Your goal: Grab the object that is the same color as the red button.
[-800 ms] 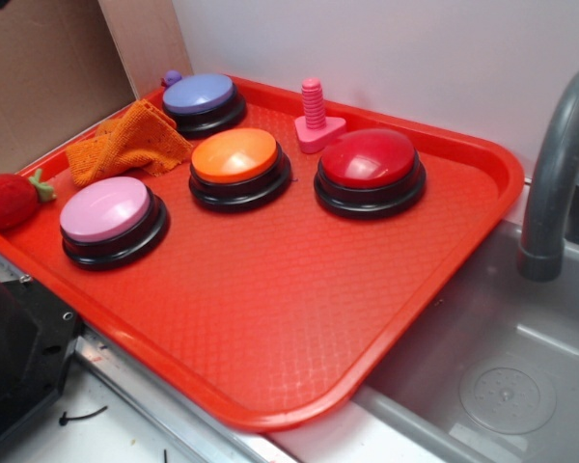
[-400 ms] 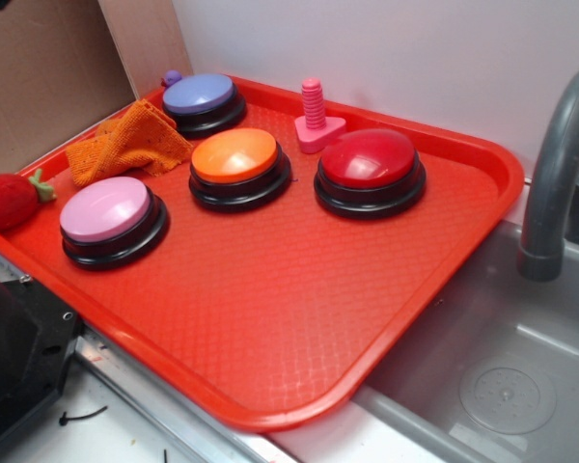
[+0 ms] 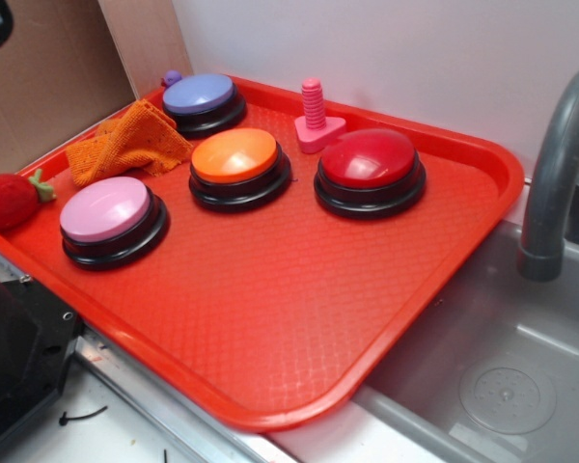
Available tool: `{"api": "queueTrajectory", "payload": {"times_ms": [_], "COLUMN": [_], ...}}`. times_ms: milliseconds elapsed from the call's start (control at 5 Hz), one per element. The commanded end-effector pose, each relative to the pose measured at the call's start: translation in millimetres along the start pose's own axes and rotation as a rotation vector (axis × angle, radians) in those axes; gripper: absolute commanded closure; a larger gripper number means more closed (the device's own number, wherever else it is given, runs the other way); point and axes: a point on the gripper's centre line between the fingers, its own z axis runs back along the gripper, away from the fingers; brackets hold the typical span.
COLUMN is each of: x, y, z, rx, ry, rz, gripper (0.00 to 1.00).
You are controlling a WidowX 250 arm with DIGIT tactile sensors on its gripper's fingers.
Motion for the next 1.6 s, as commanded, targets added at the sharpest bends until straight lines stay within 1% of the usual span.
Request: {"api": "queueTrajectory", "payload": {"times_ms": [0,200,400,600,800,1000,1200,1400], "x": [-12,-15,-15,-17,-21,-25,-27,-28], "y": [62,87,105,117,126,138,138,140], "z": [-37,-65,-84,-102,-115,-139,-156,-167], "rx": [0.036,0.037,0.06,0.084,0.123,0.139,0.139,0.139], "ry": [-0.065,-0.023,-0.013,0.02,0.059,0.064,0.083,0.118], "rz": [-0.007,0.014,0.041,0.051,0.058,0.034,0.018,0.024], "gripper": [0.0,0.0,0.0,0.0,0.0,0.0,0.0,0.0]}}
